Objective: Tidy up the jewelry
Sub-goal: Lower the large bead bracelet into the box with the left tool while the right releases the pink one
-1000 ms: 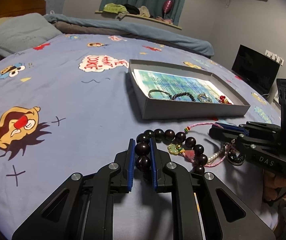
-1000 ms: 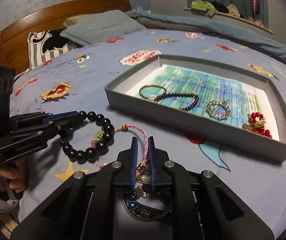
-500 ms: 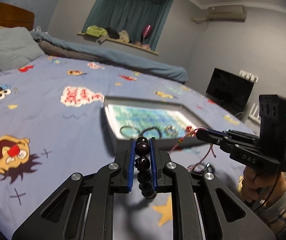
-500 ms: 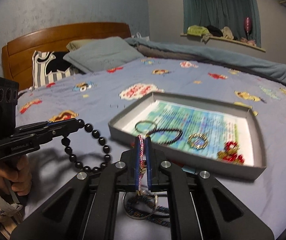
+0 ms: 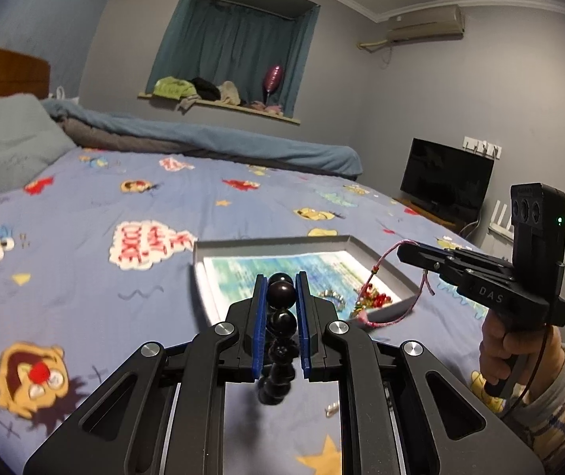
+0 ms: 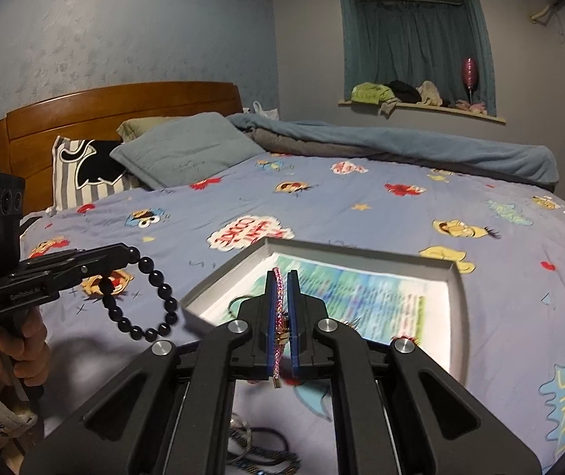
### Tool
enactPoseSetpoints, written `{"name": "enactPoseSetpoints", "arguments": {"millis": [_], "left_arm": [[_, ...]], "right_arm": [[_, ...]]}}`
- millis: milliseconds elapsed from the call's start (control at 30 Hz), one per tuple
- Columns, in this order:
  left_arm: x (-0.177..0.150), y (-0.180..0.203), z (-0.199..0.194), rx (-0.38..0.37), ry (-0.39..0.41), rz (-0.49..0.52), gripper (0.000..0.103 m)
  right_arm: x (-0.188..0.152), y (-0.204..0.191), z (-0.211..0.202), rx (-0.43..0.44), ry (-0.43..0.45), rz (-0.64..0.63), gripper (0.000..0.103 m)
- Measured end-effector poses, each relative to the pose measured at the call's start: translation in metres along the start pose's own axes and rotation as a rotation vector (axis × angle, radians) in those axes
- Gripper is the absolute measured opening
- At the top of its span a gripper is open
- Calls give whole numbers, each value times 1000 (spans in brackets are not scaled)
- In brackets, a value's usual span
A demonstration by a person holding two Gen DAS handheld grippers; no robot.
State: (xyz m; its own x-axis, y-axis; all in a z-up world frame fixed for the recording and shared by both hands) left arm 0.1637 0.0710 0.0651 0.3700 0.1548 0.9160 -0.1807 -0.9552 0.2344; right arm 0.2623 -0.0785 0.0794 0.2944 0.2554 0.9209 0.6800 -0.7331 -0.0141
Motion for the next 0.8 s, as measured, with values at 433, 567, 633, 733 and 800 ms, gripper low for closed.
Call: {"name": "enactPoseSetpoints", "arguments": {"millis": [433,567,633,733,800], "left_arm": [[34,18,46,-32,1,52,15],[33,20,64,-49,-9,49,15],[31,21,72,-59,-19,47,15],[27,22,82,-69,-37,45,15],[25,22,87,-76,-45,40,15]], "right_arm": [[5,31,22,-51,7,6,5],[-1,38,35,-52,-15,22,5],[-5,40,41,-51,-28,29,5],[-8,41,47,-50,-41,37,5],[-11,42,50,-49,-49,44,5]]}}
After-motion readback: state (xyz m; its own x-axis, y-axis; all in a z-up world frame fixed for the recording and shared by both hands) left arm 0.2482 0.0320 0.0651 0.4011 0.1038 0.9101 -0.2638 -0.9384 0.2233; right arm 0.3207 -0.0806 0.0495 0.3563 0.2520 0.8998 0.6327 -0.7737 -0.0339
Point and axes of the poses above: each gripper's, at about its wrist camera, not at the fingertips, and z roughly the way its jaws point, y to its right, x to its top, the point moved 7 cm from there along z, roughly the way its jaws point, and after that the axes turned 6 degrees about -x, right-handed, at the moved point
